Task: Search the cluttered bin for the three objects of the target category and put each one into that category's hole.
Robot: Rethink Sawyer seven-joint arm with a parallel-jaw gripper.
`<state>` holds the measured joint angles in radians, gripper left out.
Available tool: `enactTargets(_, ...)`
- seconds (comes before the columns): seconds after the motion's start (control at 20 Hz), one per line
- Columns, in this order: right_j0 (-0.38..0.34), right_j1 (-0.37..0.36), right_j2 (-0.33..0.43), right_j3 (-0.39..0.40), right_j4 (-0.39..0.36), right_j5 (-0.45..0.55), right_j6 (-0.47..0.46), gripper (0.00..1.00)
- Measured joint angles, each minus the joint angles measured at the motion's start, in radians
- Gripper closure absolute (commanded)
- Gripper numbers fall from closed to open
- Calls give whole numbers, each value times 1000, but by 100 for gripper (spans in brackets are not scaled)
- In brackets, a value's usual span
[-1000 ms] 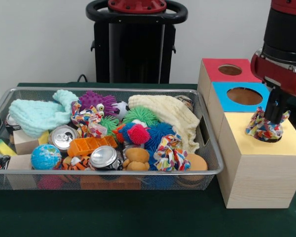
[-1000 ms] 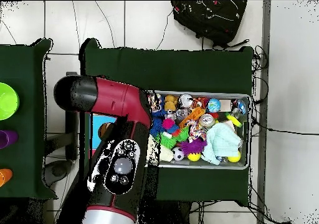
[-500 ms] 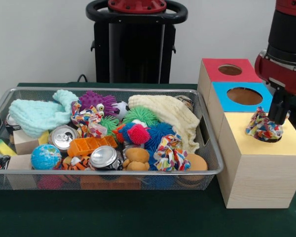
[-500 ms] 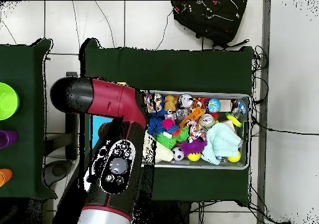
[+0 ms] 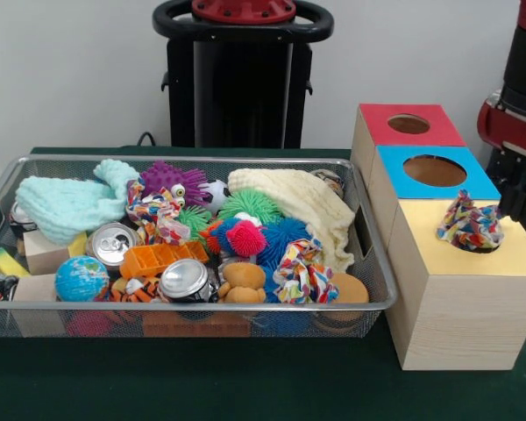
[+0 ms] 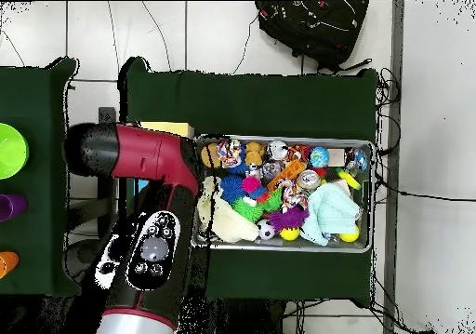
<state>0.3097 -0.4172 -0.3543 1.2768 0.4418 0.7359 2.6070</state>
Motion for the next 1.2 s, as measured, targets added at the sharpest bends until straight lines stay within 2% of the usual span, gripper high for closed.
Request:
enactTargets(0.55,2,-7,-8,30,0,-23,0,100)
enactTargets(1.2,-5,-58,-42,32,0,44,0,100)
